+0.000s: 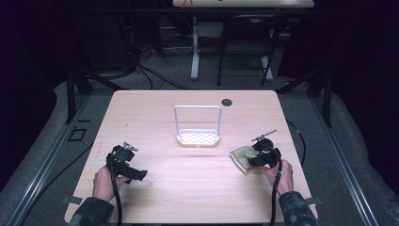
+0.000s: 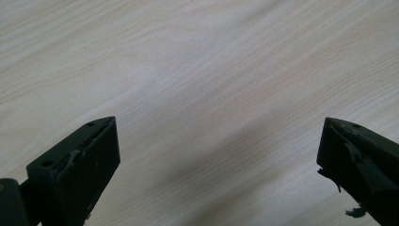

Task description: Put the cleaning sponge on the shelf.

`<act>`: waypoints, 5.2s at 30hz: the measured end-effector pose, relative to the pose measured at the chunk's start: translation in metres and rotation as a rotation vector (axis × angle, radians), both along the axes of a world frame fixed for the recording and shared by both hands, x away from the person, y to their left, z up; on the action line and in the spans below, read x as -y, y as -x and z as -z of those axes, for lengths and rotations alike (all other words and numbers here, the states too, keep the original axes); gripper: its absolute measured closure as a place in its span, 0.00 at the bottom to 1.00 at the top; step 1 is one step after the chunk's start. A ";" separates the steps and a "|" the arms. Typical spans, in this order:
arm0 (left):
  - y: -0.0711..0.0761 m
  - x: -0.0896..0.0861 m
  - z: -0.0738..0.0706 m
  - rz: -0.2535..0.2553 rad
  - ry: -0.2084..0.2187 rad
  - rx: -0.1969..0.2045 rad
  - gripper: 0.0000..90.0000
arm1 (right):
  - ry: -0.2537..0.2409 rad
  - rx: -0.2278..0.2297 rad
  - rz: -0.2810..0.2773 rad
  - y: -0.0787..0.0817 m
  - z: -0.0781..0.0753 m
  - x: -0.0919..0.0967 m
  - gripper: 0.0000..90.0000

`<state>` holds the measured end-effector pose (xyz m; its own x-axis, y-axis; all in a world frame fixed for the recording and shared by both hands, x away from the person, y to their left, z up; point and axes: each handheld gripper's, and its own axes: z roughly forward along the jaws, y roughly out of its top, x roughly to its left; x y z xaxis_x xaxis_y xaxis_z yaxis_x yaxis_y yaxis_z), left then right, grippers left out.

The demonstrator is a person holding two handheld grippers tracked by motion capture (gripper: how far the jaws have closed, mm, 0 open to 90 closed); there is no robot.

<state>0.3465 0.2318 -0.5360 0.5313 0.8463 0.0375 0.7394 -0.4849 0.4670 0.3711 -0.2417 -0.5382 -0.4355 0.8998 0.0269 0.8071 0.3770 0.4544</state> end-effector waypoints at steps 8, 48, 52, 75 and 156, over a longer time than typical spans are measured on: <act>0.001 0.001 -0.001 -0.003 0.002 0.013 0.00 | -0.005 0.045 -0.009 0.004 -0.012 0.001 0.68; 0.001 0.004 0.000 0.016 -0.010 0.013 0.00 | -0.007 0.115 -0.092 0.017 -0.027 -0.022 0.67; 0.001 0.004 0.000 0.016 -0.011 0.010 0.00 | -0.006 0.112 -0.105 0.018 -0.028 -0.025 0.67; 0.000 0.006 0.001 0.025 -0.017 0.007 0.00 | -0.025 0.131 -0.147 0.022 -0.030 -0.038 0.67; -0.002 0.008 0.002 0.034 0.000 0.002 0.00 | 0.001 0.239 -0.343 -0.003 -0.031 -0.134 0.67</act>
